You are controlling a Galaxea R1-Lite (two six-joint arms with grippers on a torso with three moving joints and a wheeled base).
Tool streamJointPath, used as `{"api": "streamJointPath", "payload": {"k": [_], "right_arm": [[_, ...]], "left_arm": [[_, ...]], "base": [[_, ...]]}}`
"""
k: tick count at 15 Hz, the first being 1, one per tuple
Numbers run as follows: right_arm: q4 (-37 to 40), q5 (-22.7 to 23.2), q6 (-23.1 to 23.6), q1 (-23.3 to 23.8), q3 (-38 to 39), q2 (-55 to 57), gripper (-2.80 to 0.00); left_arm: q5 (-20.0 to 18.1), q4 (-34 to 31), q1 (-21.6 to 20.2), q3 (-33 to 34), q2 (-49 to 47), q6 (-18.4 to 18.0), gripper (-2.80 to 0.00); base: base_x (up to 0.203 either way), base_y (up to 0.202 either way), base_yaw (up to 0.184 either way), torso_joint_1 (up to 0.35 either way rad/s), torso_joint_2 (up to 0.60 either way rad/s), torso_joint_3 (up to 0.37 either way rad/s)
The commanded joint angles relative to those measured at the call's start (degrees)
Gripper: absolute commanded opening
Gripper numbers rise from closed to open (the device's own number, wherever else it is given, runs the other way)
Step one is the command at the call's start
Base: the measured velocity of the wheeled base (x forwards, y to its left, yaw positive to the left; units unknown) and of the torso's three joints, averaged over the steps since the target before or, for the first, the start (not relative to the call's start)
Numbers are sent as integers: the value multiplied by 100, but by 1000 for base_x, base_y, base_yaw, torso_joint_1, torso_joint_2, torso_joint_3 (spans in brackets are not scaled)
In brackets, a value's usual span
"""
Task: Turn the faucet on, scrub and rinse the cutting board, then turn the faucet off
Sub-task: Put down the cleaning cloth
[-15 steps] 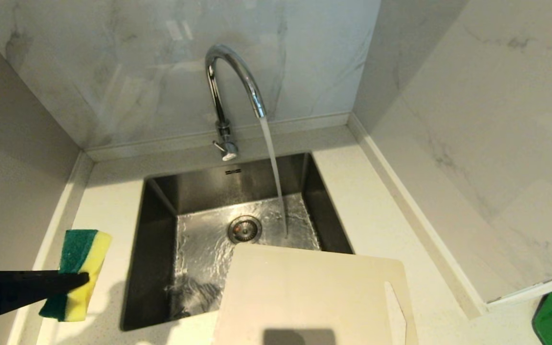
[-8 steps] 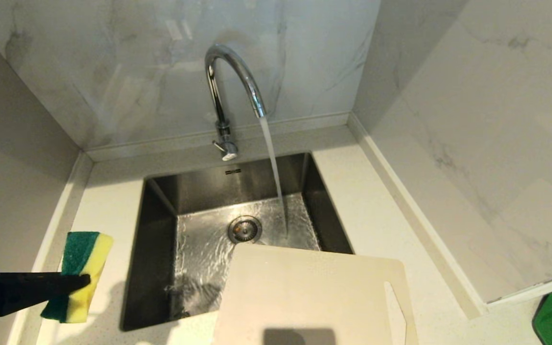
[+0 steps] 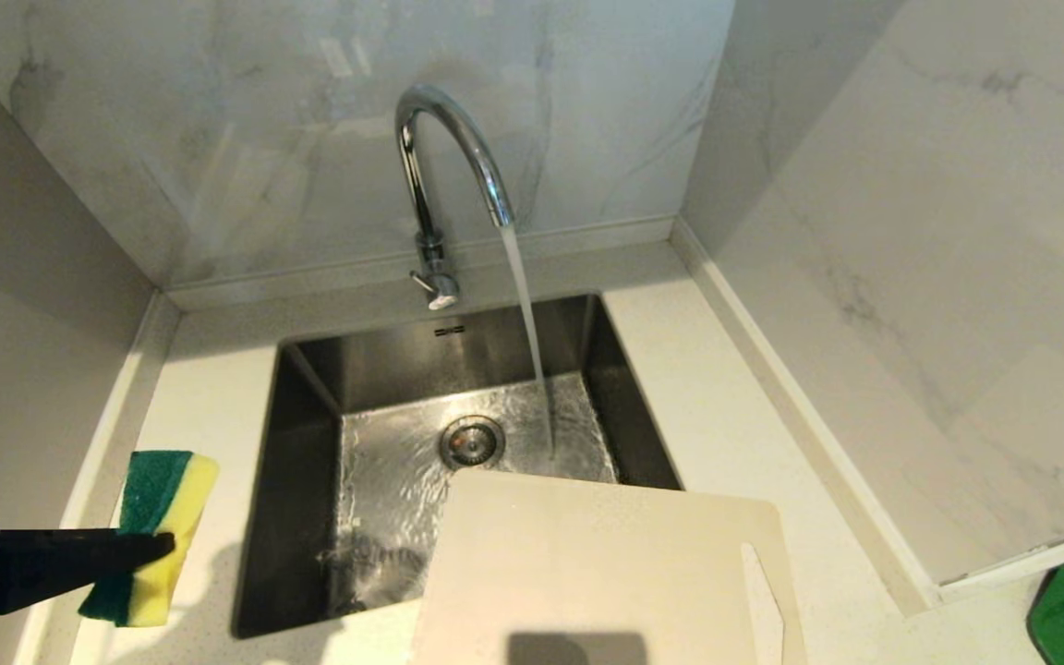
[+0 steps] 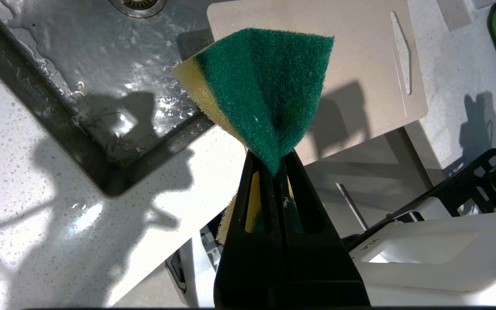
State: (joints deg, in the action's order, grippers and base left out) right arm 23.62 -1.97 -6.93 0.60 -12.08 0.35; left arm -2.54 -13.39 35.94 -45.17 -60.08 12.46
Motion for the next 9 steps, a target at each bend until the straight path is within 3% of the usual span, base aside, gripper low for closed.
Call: {"api": "streamJointPath", "payload": {"k": [1,9], "right_arm": [[-1605,-25,402,-6,877,-32,-280],[-1598,30,367,-16,883,-35,-280]], "left_arm": [[-10,-1,1,13,-30,10,-280],[-11,3,1,-2,-244,2,-280]], "base": [[0,0,0,0,0,0],[0,0,0,0,0,0]]}}
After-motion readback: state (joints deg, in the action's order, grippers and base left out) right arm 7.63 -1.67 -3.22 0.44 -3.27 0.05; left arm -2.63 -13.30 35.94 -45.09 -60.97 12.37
